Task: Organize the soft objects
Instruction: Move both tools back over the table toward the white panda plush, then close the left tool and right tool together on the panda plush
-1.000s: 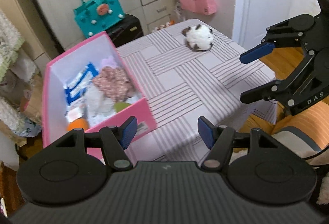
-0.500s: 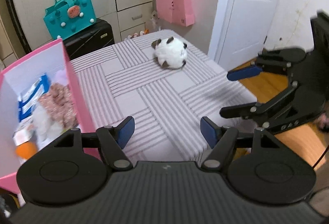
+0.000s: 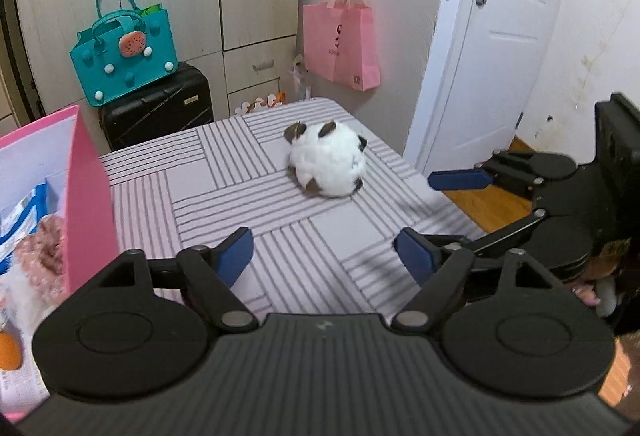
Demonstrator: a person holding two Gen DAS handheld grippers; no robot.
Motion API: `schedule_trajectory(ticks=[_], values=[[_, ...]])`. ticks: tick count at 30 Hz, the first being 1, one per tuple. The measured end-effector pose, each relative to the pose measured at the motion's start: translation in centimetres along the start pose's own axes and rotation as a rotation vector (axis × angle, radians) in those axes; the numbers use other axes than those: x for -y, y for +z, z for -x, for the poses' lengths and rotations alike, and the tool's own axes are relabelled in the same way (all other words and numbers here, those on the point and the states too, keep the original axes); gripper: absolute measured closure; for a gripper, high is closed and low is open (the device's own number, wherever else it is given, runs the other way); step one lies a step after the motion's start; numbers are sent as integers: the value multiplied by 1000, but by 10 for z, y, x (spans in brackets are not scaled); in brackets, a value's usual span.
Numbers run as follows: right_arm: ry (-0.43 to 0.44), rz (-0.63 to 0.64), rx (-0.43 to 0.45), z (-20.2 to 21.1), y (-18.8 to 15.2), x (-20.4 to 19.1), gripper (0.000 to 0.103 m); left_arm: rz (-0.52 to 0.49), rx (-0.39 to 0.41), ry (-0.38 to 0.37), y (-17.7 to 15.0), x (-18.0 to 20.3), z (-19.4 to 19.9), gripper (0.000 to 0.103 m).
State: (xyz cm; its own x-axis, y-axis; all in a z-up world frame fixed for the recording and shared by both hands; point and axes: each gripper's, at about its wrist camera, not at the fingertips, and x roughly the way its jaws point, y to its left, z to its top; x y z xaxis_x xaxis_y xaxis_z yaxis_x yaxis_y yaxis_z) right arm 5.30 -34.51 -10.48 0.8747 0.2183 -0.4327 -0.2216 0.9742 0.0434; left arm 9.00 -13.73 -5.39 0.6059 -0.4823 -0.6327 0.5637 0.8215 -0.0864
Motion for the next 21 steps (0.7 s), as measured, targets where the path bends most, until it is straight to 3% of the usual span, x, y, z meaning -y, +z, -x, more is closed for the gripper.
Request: schedule_trajectory(ticks=[4, 14, 19, 21], values=[[-21, 20, 30, -15, 0, 4, 21, 43, 31, -10, 5, -4, -15, 7], [-9, 0, 96, -44, 11, 25, 21, 126, 75, -18, 19, -16, -53, 6], [-33, 34, 85, -58, 17, 30, 21, 178, 36, -19, 27, -21, -78, 7], [-25, 33, 64, -65, 19, 32, 21, 198, 7, -61, 30, -22, -89, 8]])
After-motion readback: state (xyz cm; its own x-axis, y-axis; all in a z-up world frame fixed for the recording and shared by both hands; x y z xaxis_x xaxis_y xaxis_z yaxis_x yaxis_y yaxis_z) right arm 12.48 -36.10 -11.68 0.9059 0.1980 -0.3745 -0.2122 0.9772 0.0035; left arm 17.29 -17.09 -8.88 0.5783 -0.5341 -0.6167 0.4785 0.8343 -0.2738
